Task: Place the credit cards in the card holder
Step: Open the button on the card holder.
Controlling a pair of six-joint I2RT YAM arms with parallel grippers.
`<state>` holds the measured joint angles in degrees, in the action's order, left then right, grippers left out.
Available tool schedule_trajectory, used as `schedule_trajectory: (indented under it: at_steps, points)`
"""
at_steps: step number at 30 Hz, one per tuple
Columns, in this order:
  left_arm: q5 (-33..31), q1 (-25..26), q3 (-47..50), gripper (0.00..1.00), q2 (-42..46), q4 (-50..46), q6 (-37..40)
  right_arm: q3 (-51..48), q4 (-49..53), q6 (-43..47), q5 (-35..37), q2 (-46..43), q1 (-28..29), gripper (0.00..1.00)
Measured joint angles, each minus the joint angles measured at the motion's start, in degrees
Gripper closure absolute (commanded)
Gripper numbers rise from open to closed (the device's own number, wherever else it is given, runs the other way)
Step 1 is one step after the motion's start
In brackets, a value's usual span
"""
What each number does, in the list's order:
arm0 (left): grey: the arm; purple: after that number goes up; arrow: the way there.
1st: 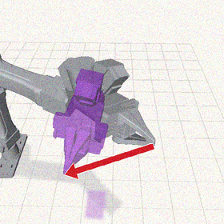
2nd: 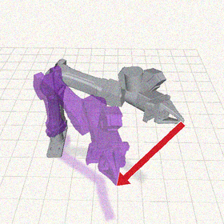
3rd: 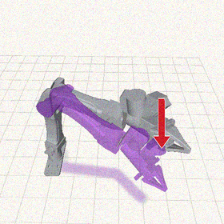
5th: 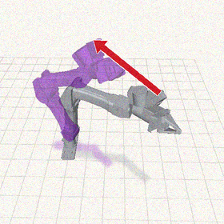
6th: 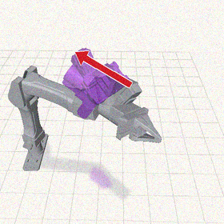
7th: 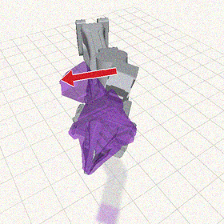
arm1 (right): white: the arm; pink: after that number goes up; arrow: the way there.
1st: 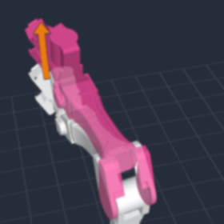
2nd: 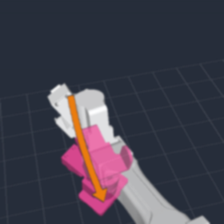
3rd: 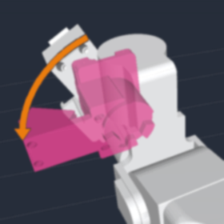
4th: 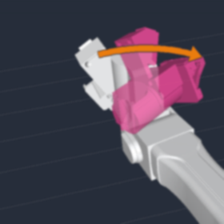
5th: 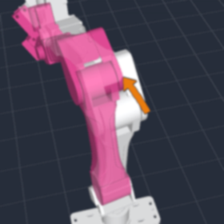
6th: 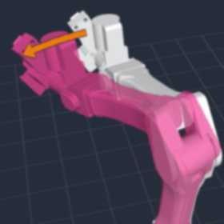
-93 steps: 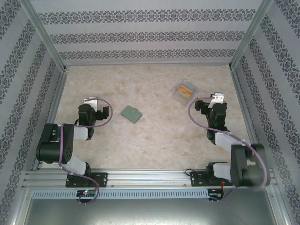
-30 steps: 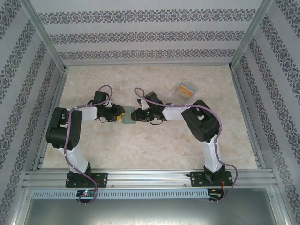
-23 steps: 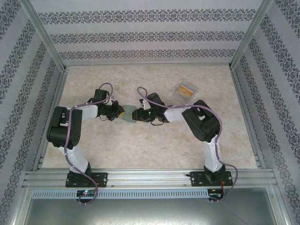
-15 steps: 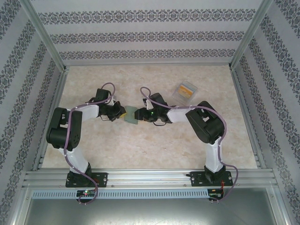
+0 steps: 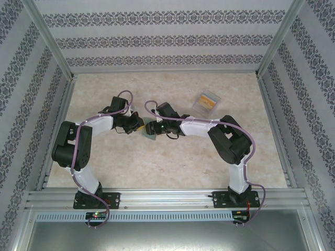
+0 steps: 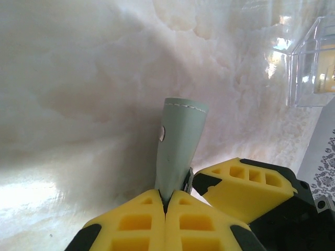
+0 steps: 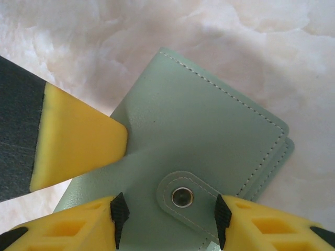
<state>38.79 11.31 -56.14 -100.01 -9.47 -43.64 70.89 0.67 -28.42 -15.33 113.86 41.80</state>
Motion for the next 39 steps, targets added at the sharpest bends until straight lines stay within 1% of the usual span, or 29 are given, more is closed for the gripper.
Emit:
schedule_trajectory:
  at_steps: [3, 7, 8, 9, 10, 13, 15, 16, 22, 23, 24, 27, 31, 32, 34, 36, 38, 39]
  points:
    - [0.79, 0.00, 0.13, 1.00, 0.00, 1.49, -1.51, 0.59, 0.81, 0.37, 1.03, 0.00, 0.11, 0.47]
    - [1.55, -0.02, 0.26, 1.00, 0.00, 3.91, -3.78, 1.79, 2.60, 0.55, 6.51, 0.00, 1.18, 0.50]
    - [1.57, 0.00, 0.28, 1.00, 0.00, 4.22, -4.11, 1.79, 2.60, 0.52, 7.63, 0.00, 1.29, 0.53]
    - [1.73, 0.00, 0.42, 1.00, 0.00, 4.61, -4.52, 1.79, 2.82, 0.66, 9.79, 0.00, 1.60, 0.58]
    - [1.95, 0.00, 0.52, 1.00, 0.00, 4.92, -4.72, 1.79, 3.04, 0.46, 11.04, 0.00, 1.60, 0.62]
    - [2.78, 0.15, 0.63, 1.00, 0.00, 5.44, -5.09, 2.01, 4.79, 0.52, 15.32, 0.00, 1.97, 0.68]
    - [2.84, 0.55, 0.94, 1.00, 0.00, 6.45, -5.57, 2.05, 5.09, 0.37, 16.94, -0.11, 2.23, 0.69]
    - [2.86, 0.70, 1.22, 1.00, 0.00, 7.06, -5.88, 2.05, 5.29, 0.35, 17.62, -0.15, 2.36, 0.72]
    - [3.21, 1.31, 2.73, 1.00, 0.02, 9.20, -7.08, 2.10, 6.60, 0.31, 19.52, -0.72, 2.73, 0.84]
    - [3.37, 1.33, 2.82, 1.00, 0.04, 9.05, -7.06, 1.99, 6.82, 0.26, 20.31, -0.90, 2.71, 0.89]
    - [3.56, 1.38, 3.04, 1.00, 0.15, 9.01, -7.04, 1.66, 7.02, 0.31, 20.76, -1.09, 2.38, 0.99]
    - [3.69, 1.40, 3.08, 1.00, 0.33, 8.85, -7.04, 0.00, 7.17, -0.81, 20.41, -1.68, 0.74, 1.00]
    - [3.54, 1.62, 3.21, 0.99, 0.39, 8.85, -6.91, -5.14, 5.64, -2.54, 18.03, -4.15, -2.12, 1.00]
    - [3.37, 1.73, 3.21, 0.93, 0.39, 8.83, -6.71, -6.54, 5.03, -2.97, 17.25, -4.68, -2.89, 1.00]
    - [3.08, 2.14, 3.21, 0.70, 0.35, 8.83, -6.10, -9.90, 2.97, -3.98, 15.19, -6.12, -4.28, 1.00]
    - [2.95, 2.58, 3.19, 0.58, 0.13, 8.68, -5.20, -12.39, 1.75, -4.70, 13.90, -7.58, -4.98, 1.00]
    - [2.71, 2.62, 3.19, 0.37, -0.63, 8.66, -4.28, -14.21, 1.46, -4.90, 12.68, -9.09, -5.70, 1.00]
    - [2.47, 2.62, 3.17, 0.25, -1.20, 8.59, -3.91, -14.40, 1.38, -4.92, 12.24, -9.31, -5.99, 1.00]
